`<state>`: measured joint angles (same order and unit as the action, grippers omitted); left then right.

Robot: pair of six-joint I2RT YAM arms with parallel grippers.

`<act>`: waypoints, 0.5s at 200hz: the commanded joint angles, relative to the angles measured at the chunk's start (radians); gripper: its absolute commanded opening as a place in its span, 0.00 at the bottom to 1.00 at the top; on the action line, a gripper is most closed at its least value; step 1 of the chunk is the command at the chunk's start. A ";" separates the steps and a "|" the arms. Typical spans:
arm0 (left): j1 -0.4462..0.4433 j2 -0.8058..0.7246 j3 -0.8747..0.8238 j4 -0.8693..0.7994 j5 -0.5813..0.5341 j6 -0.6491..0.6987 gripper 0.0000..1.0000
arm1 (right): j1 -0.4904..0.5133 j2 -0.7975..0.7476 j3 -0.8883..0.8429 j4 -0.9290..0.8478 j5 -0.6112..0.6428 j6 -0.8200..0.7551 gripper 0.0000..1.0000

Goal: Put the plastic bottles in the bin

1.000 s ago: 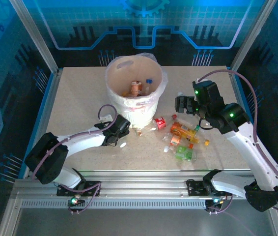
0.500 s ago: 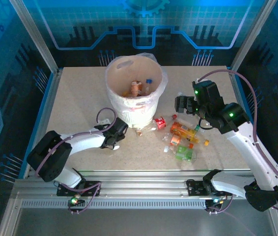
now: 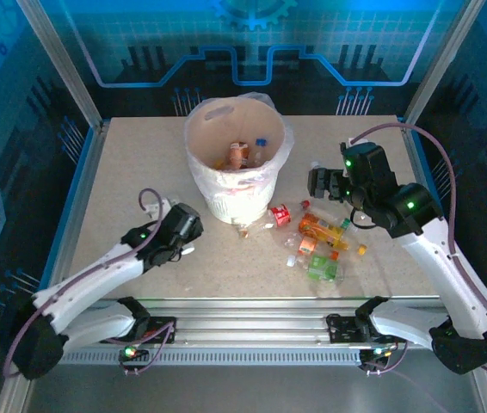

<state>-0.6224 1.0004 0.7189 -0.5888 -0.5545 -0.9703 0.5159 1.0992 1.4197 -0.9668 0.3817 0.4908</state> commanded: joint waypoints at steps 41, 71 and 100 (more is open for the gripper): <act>0.009 -0.199 0.249 -0.064 0.004 0.410 0.69 | -0.007 -0.029 -0.025 0.017 -0.005 0.012 1.00; 0.009 -0.149 0.397 -0.010 0.082 0.609 0.68 | -0.007 -0.025 -0.033 0.019 -0.013 0.015 1.00; 0.009 -0.051 0.552 0.053 0.192 0.785 0.67 | -0.008 -0.024 -0.039 0.017 -0.021 0.020 1.00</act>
<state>-0.6216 0.8803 1.1584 -0.6071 -0.4797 -0.4191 0.5159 1.0855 1.3926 -0.9646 0.3775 0.4950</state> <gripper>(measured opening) 0.806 0.996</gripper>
